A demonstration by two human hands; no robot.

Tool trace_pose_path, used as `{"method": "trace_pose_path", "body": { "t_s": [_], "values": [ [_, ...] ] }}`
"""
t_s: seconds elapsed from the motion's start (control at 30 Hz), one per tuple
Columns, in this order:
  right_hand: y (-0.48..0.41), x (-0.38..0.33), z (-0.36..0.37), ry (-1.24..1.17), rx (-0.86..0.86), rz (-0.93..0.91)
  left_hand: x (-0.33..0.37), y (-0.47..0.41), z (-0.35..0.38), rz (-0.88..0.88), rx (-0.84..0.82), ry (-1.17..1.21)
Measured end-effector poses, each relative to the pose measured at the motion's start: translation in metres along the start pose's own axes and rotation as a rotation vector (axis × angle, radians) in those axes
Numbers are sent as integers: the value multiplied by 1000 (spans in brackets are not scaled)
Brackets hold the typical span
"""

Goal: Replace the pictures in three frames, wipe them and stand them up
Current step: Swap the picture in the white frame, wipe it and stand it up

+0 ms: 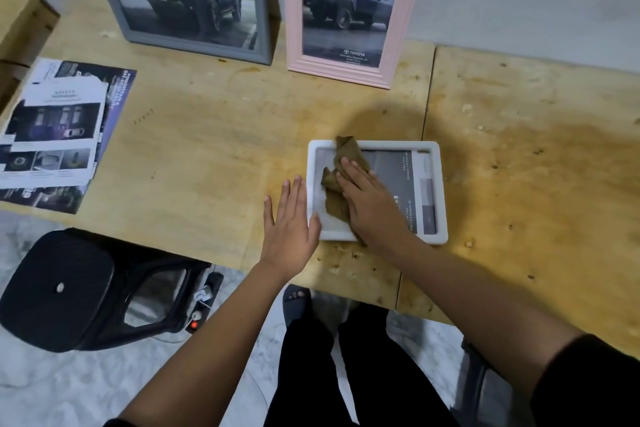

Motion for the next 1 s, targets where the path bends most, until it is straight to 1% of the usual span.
{"method": "trace_pose_path", "body": {
  "t_s": [0.1,0.2,0.43,0.57,0.7,0.8,0.87,0.93,0.97,1.0],
  "values": [
    [-7,-19,14,-69,-108,-138,0,0,-1,-16,7,-27],
    [-5,-21,11,-109,-154,-219,1,0,-2,-28,17,-34],
    [5,-10,6,-234,-435,-309,1,1,-2,-48,46,-42],
    [9,0,1,-299,-493,-266,1,3,-2,-69,39,-9],
    [9,14,-9,-263,-503,-224,1,4,-2,-91,23,15],
    [11,22,-22,-234,-534,-256,0,5,-1,-115,-16,43],
    [5,39,-27,-193,-578,-186,0,5,-2,-119,-26,46],
    [-3,58,-33,-122,-614,-48,0,4,-2,-121,-35,47],
    [-9,62,-39,-105,-582,-2,0,4,-2,-123,-41,51],
    [-15,61,-48,-123,-500,14,0,4,-2,-125,-45,55]
  ]
}}
Point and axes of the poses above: each hand's wrist, its own y-axis away from the middle knuckle, its own z-axis out of the palm, x = y × z, the point moved 10 cm from there along -y, towards the middle knuckle
